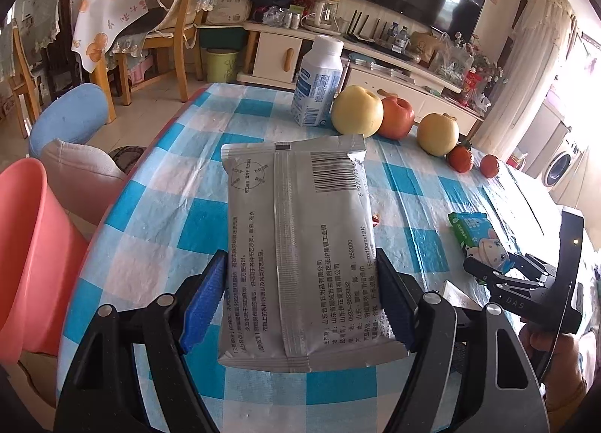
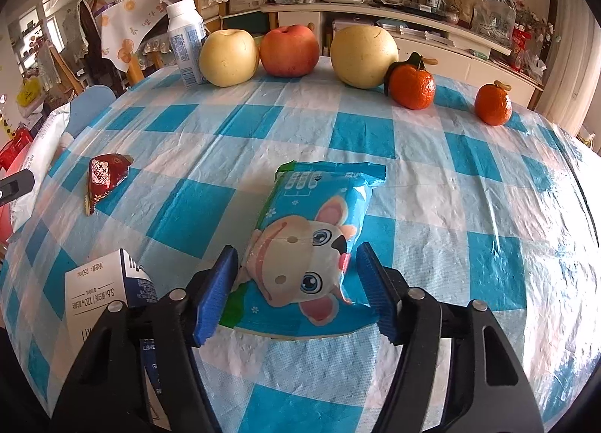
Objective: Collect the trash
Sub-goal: 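Lift the silver sachet with the left tool while the right tool grasps the blue cartoon bag, then carry the silver sachet and blue cartoon bag over the pink bucket, then open both tools to drop the sachet and cartoon bag into the bucket, then move both open tools back over the red snack bag and milk carton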
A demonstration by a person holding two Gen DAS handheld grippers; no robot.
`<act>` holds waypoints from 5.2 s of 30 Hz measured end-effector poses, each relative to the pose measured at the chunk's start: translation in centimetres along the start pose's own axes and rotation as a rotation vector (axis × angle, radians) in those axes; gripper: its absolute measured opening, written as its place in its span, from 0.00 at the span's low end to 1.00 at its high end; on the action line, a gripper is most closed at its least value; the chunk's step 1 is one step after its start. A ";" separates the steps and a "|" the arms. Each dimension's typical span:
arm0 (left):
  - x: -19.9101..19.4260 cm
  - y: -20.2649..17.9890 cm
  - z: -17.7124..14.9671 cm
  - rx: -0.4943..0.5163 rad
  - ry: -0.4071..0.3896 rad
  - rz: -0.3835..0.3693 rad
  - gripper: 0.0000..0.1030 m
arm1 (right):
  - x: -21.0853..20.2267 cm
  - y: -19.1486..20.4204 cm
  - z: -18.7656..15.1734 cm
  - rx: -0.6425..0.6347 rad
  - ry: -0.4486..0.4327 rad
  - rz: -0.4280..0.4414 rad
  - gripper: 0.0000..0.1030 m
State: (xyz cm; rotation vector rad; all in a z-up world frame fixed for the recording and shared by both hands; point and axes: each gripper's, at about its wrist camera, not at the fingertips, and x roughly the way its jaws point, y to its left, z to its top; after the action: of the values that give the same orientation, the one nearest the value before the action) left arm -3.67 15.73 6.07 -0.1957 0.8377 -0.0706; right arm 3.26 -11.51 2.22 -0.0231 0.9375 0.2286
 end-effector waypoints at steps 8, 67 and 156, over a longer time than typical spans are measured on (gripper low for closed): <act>0.4 0.7 -0.2 -0.006 0.009 0.003 0.74 | -0.3 -0.2 0.0 -0.001 -0.024 0.004 0.47; -3.9 7.3 1.3 -0.139 -0.113 0.090 0.71 | -9.2 12.7 1.3 -0.114 -0.207 0.197 0.41; -6.2 13.3 1.3 -0.053 -0.078 0.438 0.92 | -7.9 24.5 -1.8 -0.230 -0.198 0.146 0.86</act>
State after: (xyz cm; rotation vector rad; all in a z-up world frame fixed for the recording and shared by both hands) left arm -7.03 29.85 8.81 -0.0604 0.7888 0.3682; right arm -7.73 10.68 9.44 -0.1418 0.7127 0.4656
